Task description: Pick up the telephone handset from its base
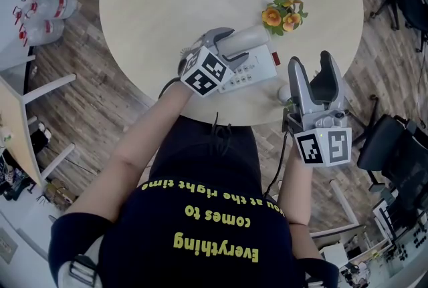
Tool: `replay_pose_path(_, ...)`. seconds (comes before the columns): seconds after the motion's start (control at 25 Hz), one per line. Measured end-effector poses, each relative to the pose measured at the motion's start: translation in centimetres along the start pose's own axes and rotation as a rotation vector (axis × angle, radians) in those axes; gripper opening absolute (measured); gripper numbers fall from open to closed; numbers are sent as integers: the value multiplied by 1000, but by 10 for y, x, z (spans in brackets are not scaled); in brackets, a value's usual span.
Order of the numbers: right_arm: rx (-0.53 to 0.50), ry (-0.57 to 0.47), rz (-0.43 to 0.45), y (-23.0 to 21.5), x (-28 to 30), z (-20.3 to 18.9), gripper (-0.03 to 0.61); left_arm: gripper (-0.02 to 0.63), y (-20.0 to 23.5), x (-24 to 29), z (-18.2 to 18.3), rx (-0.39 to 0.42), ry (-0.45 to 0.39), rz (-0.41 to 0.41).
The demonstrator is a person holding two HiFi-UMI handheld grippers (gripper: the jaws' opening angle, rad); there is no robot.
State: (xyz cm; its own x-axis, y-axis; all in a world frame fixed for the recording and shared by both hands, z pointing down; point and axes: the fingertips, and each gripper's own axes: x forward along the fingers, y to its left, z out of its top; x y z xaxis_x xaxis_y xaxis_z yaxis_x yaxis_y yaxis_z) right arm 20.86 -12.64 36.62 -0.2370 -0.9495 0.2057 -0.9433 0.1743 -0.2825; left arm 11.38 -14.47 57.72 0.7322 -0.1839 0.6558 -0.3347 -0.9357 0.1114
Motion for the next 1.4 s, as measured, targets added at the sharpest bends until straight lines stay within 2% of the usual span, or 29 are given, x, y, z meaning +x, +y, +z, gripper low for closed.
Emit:
replay_pose_path(0.12,2,2,4,0,1,0,308,258,3,3,-4,25,41,10)
replay_pose_path(0.32,4,4,8,-1,3,-1,308,224,-1,6,-7,74,81,-24)
replay_pose_path(0.52,2,3,11,0,5,2,308,221,-1,4,-6,77,75,-32)
replay_pose_path(0.84,-2,0,14,1,8,4,308,219,-1,-3,-4,50,53,-43)
replay_pose_path(1.08,-7,-1,18,2,9,6,308,219,14,-13,0,-10,22,-1)
replay_pose_path(1.4,-17,-10,22,8,9,12,308,219,29,-28,8,-42,-19,45)
